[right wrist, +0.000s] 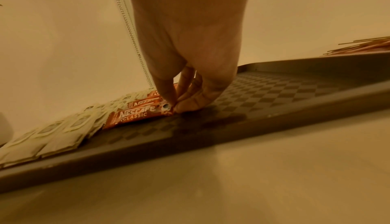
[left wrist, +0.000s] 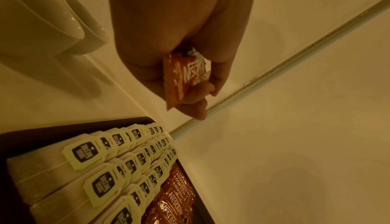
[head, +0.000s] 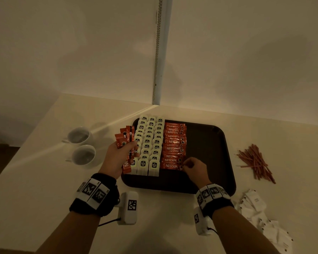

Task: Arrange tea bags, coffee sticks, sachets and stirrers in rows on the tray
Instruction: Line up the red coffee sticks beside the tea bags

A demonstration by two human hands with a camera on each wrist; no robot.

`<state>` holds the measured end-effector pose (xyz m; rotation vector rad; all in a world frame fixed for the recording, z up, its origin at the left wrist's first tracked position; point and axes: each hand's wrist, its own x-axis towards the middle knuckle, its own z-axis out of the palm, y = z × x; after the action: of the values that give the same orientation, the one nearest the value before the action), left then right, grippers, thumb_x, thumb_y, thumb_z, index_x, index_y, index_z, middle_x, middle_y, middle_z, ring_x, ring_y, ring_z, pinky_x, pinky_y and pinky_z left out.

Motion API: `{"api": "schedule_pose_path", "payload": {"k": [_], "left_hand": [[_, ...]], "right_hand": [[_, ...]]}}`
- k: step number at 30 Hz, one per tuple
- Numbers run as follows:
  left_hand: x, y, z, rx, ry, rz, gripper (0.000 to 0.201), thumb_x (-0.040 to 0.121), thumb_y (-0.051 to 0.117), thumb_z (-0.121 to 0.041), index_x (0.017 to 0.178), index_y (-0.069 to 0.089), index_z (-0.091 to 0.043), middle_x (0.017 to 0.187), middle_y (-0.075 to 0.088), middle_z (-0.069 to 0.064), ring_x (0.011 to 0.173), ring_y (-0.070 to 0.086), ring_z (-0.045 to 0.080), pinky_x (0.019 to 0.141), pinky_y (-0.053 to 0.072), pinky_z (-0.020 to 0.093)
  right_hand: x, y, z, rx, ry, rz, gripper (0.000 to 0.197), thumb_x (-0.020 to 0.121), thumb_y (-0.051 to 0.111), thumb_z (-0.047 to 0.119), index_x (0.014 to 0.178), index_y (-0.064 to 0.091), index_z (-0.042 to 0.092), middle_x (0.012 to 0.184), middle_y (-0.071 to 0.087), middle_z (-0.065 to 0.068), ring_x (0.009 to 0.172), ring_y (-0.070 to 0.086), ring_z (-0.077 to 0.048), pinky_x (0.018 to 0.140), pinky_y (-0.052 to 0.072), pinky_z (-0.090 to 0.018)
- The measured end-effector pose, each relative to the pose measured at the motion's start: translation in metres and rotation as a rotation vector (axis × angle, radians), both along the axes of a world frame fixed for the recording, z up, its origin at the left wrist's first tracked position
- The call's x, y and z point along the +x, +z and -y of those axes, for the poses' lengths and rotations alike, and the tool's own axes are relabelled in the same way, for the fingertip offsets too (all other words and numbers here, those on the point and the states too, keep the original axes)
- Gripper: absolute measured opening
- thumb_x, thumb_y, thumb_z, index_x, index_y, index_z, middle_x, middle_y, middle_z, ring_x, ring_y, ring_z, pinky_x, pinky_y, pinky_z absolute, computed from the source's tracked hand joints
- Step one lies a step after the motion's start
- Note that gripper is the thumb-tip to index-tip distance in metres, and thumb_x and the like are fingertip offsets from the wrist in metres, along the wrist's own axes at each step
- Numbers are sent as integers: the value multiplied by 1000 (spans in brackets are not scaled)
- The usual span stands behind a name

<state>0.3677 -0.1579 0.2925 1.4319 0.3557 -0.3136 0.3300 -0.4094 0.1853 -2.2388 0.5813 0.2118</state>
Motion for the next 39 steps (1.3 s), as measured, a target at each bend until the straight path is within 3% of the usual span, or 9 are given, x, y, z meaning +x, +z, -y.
{"api": "schedule_pose_path", "payload": {"k": [8, 13, 16, 18, 22, 28, 31, 35, 39], "left_hand": [[2, -2, 5, -53, -38, -4, 15, 92, 55, -5, 104, 62, -10, 88, 73, 10, 65, 70, 16, 43, 44, 17], [4, 1, 9, 25, -123, 41, 18, 85, 66, -6, 104, 65, -7, 91, 74, 11, 66, 70, 17, 42, 44, 18], [8, 2, 16, 183, -196, 110, 23, 78, 75, -8, 99, 67, -9, 87, 74, 9, 69, 71, 20, 43, 46, 20], [9, 4, 21, 277, -255, 184, 22, 75, 78, -8, 94, 68, -11, 81, 73, 4, 65, 70, 12, 47, 48, 17], [12, 10, 23, 321, -298, 254, 21, 75, 79, -17, 91, 69, -10, 74, 71, 2, 60, 66, 8, 56, 52, 20], [16, 16, 10, 33, -116, 80, 25, 83, 70, -28, 98, 65, -9, 92, 73, 10, 61, 60, 13, 45, 43, 18], [12, 18, 12, 61, -165, 109, 22, 80, 73, -18, 99, 69, -8, 75, 70, 1, 56, 58, 9, 45, 42, 17], [9, 22, 15, 146, -112, 195, 16, 80, 74, -16, 92, 69, -6, 56, 62, 0, 41, 50, 5, 43, 41, 18], [12, 32, 17, 290, -86, 302, 12, 79, 75, -23, 82, 70, -12, 59, 62, 3, 44, 53, 8, 53, 46, 26]], "right_hand": [[0, 2, -1, 15, -43, 8, 17, 85, 65, 12, 100, 60, 9, 98, 61, -3, 84, 57, -10, 61, 38, -10], [15, 41, -19, 156, 3, 199, 13, 89, 60, 25, 99, 56, 18, 100, 59, 4, 91, 58, -11, 81, 51, -28], [29, 88, -49, 380, 132, 310, 24, 88, 58, 39, 100, 58, 18, 96, 61, 3, 79, 61, -10, 70, 51, -23], [37, 110, -65, 485, 199, 305, 30, 86, 60, 41, 102, 60, 16, 91, 63, 0, 68, 62, -9, 64, 53, -22], [42, 123, -72, 417, 284, 348, 18, 88, 62, 16, 99, 61, 2, 87, 63, -3, 59, 63, -5, 56, 51, -15], [34, 118, -56, 647, 182, 389, 15, 89, 57, 1, 101, 60, 10, 112, 58, -13, 91, 65, -19, 75, 57, -24], [31, 114, -60, 695, 141, 454, 26, 89, 56, 0, 106, 60, 19, 118, 57, -12, 104, 63, -23, 83, 56, -32], [27, 107, -66, 663, 140, 483, 19, 86, 61, 5, 102, 58, 15, 117, 58, -8, 109, 59, -24, 87, 55, -41], [22, 109, -68, 699, 172, 424, 26, 88, 59, 6, 113, 55, 14, 109, 61, 1, 100, 63, -15, 76, 56, -24]]}}
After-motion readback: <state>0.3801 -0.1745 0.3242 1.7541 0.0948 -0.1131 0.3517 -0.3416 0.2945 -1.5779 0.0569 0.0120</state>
